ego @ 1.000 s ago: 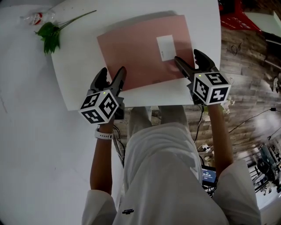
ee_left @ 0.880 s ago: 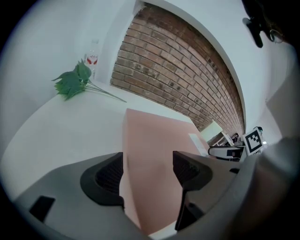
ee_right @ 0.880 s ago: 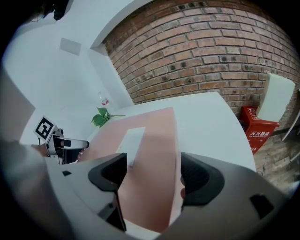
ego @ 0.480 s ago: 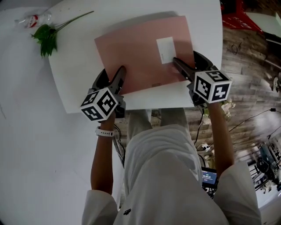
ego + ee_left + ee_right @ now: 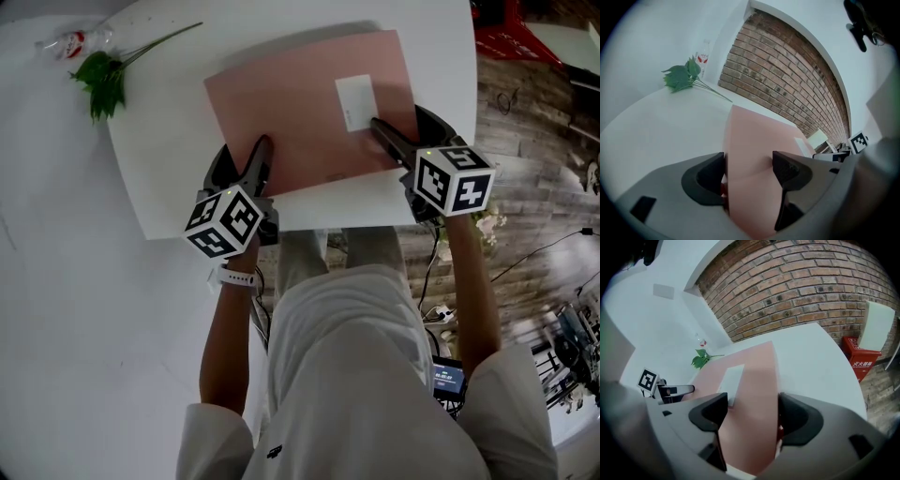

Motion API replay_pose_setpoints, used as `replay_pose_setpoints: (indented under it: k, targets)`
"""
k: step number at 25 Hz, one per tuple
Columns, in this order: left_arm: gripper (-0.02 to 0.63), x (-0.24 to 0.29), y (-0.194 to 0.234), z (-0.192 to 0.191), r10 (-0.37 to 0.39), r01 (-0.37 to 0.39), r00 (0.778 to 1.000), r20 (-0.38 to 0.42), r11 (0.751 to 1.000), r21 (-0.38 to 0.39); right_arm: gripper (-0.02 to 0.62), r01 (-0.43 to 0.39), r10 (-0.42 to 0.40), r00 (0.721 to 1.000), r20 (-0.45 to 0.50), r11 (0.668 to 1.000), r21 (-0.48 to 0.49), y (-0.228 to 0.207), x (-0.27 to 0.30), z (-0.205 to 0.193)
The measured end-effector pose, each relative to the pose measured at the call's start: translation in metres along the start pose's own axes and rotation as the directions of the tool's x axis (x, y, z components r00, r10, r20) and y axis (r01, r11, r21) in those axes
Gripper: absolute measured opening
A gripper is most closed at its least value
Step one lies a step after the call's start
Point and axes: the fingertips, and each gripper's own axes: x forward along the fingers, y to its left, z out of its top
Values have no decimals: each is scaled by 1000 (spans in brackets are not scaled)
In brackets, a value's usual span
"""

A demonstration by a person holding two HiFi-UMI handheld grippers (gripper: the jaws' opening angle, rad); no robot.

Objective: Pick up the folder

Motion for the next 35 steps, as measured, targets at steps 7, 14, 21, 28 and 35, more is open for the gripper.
replay_pose_setpoints:
  k: [7, 14, 21, 28, 35]
  targets:
    - [319, -10, -2, 4, 10, -11, 1000, 18, 1000, 9, 336, 4, -4, 1000, 26, 1000, 5, 7, -11, -1]
    - [318, -31, -11, 5, 7, -8, 998, 56, 1000, 17, 334, 18, -16, 997, 73, 999, -30, 19, -33, 1]
    - [318, -65, -34, 13, -26, 19, 994, 103, 997, 77, 334, 41, -36, 989, 144, 999, -31, 33, -75, -2]
    - [318, -103, -61, 17, -76, 57, 986, 151, 990, 129, 334, 67, -58, 972, 226, 997, -32, 48, -125, -6]
    - [318, -148, -91, 24, -109, 75, 975, 195, 982, 172, 334, 71, -59, 955, 290, 997, -29, 66, -175, -8]
